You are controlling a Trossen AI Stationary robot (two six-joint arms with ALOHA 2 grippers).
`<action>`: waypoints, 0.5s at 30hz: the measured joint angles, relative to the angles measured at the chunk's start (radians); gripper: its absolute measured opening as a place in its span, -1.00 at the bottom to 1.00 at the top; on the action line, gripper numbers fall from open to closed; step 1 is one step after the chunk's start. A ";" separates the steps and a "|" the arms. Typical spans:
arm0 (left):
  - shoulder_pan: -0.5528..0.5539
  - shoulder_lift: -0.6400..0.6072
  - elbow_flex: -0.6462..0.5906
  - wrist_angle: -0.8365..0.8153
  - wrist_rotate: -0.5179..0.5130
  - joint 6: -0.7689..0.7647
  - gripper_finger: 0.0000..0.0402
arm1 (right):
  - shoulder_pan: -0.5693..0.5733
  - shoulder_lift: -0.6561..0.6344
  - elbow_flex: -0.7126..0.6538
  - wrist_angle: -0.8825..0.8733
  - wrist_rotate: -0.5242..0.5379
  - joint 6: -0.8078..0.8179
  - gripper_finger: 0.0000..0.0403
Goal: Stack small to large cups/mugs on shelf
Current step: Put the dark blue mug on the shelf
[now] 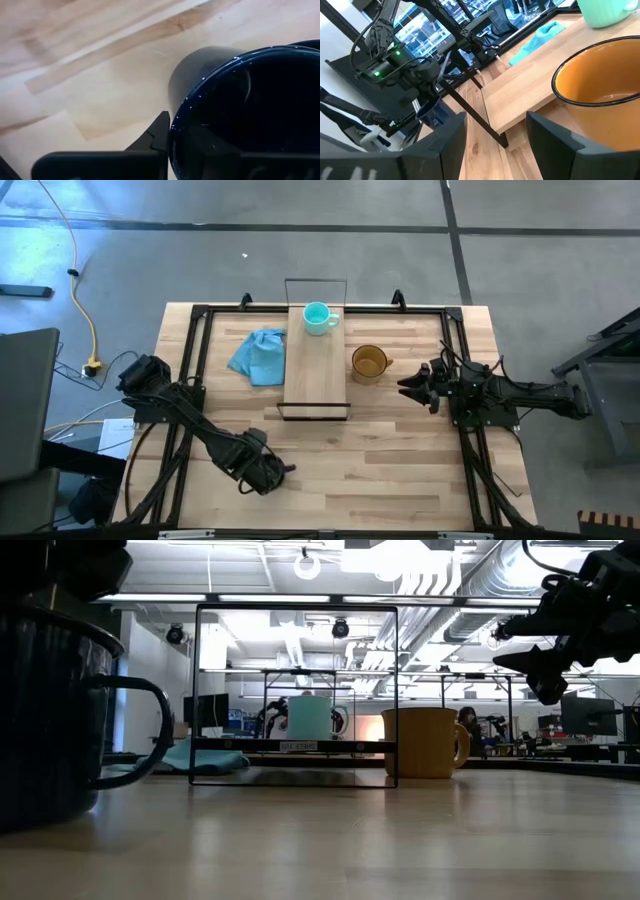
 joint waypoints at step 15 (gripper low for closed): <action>0.115 -0.013 0.059 -0.092 -0.009 0.234 -0.96 | 0.000 0.000 0.000 0.000 0.008 0.051 -0.03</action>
